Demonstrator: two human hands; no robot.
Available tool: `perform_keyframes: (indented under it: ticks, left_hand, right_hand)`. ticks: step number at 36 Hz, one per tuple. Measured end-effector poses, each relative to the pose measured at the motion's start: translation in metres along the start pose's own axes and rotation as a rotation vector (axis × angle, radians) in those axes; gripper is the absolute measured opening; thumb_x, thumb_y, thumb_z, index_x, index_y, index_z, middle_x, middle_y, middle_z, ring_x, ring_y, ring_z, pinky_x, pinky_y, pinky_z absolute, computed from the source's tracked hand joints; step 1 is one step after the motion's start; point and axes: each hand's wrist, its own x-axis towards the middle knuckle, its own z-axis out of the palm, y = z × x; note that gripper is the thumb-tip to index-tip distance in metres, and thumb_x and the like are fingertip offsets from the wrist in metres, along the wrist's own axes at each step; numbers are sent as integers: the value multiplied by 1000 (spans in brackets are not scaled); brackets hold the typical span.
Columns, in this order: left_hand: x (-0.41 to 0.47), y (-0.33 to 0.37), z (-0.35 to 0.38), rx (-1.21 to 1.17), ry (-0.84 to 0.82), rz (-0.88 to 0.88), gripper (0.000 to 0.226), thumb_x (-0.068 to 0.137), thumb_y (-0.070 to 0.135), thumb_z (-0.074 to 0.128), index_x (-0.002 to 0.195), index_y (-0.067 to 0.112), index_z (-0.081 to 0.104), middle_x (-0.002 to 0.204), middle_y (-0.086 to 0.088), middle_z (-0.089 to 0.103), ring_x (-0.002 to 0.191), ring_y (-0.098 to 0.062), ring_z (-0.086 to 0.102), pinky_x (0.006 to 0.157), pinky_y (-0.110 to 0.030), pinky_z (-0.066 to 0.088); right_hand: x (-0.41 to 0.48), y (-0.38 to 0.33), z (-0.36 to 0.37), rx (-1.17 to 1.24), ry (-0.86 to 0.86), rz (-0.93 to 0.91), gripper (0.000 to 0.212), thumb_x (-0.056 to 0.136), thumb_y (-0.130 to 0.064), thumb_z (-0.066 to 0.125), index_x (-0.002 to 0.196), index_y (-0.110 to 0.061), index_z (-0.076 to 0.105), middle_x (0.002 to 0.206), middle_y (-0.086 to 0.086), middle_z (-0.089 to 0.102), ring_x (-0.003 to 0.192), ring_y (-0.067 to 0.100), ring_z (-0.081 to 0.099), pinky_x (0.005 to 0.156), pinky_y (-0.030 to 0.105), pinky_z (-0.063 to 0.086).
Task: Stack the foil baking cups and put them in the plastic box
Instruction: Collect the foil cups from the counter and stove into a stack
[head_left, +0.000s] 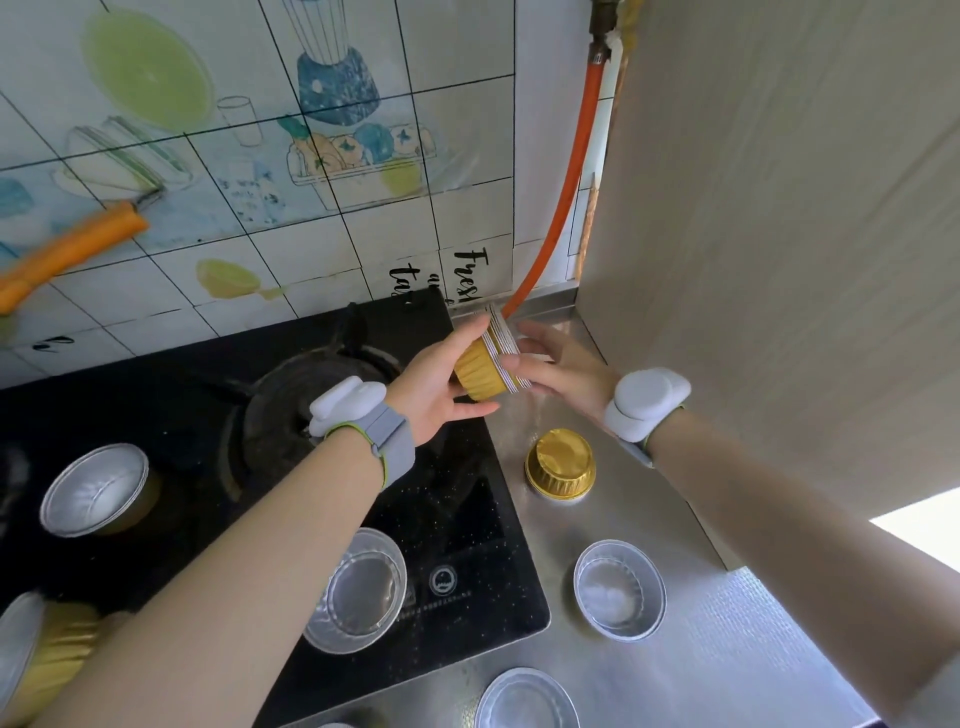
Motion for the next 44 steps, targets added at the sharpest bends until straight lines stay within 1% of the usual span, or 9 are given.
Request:
perform_keyframes:
  ticks: [8, 18, 23, 27, 30, 36, 38, 41, 44]
  left_hand:
    - [-6, -5, 2, 24, -19, -24, 61, 84, 56, 52, 135, 24, 45, 129, -9, 57, 115, -25, 58, 81, -37, 56]
    - [-15, -4, 7, 142, -23, -15, 39, 88, 62, 35, 108, 35, 56, 114, -5, 62, 100, -20, 61, 68, -31, 52]
    - [-14, -1, 11, 61, 18, -43, 38, 86, 66, 36, 94, 33, 53, 100, -4, 64, 94, -20, 61, 71, -34, 51]
    - [-15, -2, 9, 75, -17, -61, 52, 84, 67, 36, 116, 28, 49, 106, -4, 64, 97, -21, 62, 76, -35, 53]
    - [-15, -3, 8, 57, -56, -70, 56, 83, 68, 37, 125, 31, 43, 115, -4, 60, 105, -22, 60, 80, -38, 54]
    - [-15, -5, 6, 50, -23, -41, 33, 86, 59, 47, 106, 33, 51, 115, -6, 59, 106, -22, 60, 84, -40, 54]
    - [-14, -7, 7, 59, -2, -50, 40, 84, 58, 50, 111, 29, 52, 118, -7, 59, 108, -23, 59, 81, -39, 54]
    - [-12, -10, 6, 47, 31, -66, 60, 80, 58, 55, 128, 23, 45, 124, -8, 56, 111, -24, 57, 79, -38, 55]
    - [-9, -12, 4, 27, 55, -84, 70, 76, 60, 59, 133, 23, 43, 126, -8, 55, 112, -26, 57, 77, -39, 56]
  right_hand:
    - [-10, -8, 6, -60, -58, -9, 54, 89, -27, 55, 138, -15, 35, 112, -10, 47, 109, 11, 47, 83, 16, 45]
    - [-18, -8, 10, -47, -141, -22, 39, 88, -21, 57, 122, -24, 39, 103, -19, 49, 109, 10, 49, 95, 29, 46]
    - [-15, -8, 11, -121, -108, -71, 79, 68, -44, 66, 135, -16, 37, 113, -14, 49, 96, -1, 52, 93, 20, 44]
    - [-13, -5, 8, -180, -129, -78, 125, 34, -80, 67, 137, -18, 34, 107, -25, 46, 99, -1, 53, 88, 14, 45]
    - [-11, 0, 9, -165, -127, -68, 132, 28, -84, 63, 139, -18, 31, 120, -14, 47, 115, 9, 49, 99, 25, 44]
    - [-16, 1, 12, -61, -148, -90, 95, 65, -71, 54, 140, -19, 29, 121, -15, 45, 116, 2, 49, 79, 7, 47]
    - [-20, 7, 12, 22, -91, -11, 64, 84, -58, 41, 139, -26, 31, 125, -13, 45, 123, 11, 47, 85, 12, 47]
    - [-24, 18, 6, -75, 6, 69, 56, 90, -55, 33, 139, -28, 33, 134, -8, 46, 129, 15, 43, 107, 29, 35]
    - [-33, 31, 3, -244, 11, 112, 51, 96, -41, 34, 142, -21, 28, 136, -2, 41, 127, 16, 38, 103, 23, 26]
